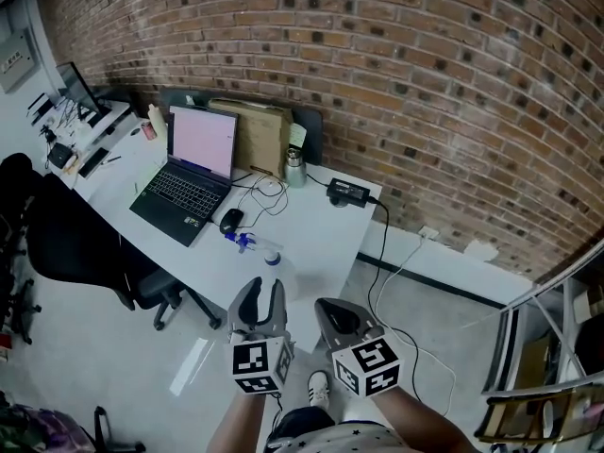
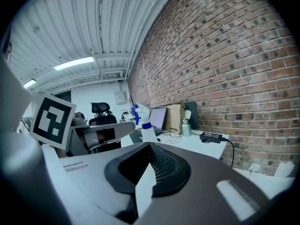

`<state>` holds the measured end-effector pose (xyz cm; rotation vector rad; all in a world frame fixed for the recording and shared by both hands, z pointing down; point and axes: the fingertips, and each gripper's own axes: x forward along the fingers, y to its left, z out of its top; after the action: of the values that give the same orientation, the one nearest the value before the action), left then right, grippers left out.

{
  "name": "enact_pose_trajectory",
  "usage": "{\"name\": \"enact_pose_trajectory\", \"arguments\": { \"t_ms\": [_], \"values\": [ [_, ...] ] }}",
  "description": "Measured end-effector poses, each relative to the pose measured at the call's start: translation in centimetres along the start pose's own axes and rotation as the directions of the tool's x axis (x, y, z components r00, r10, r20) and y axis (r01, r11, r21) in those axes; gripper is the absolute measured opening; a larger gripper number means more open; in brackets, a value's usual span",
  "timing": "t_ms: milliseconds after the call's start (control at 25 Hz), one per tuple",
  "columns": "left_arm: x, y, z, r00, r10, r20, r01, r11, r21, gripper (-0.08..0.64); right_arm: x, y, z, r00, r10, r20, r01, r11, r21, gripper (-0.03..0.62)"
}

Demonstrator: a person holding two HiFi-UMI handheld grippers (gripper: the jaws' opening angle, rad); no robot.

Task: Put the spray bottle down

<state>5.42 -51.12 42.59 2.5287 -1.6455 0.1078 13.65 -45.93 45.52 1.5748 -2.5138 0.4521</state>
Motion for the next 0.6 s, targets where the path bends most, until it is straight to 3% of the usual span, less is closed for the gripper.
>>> {"name": "enact_pose_trajectory", "arguments": {
  "t_ms": [240, 600],
  "values": [
    [-6.4, -0.9, -1.1, 0.999, 0.045, -0.005, -0.046, 0.999, -0.03, 0.014, -3.1, 3.1, -0.8, 1.0, 0.011, 0.025, -0.011, 1.0, -0.016, 0.0],
    [-14.9, -1.8, -4.2, 0.995, 0.094, -0.044, -0.097, 0.992, -0.076, 0.009, -8.2, 7.7, -3.3, 0.999, 0.032, 0.04, -0.03, 0.999, -0.043, -0.002]
  ]
}}
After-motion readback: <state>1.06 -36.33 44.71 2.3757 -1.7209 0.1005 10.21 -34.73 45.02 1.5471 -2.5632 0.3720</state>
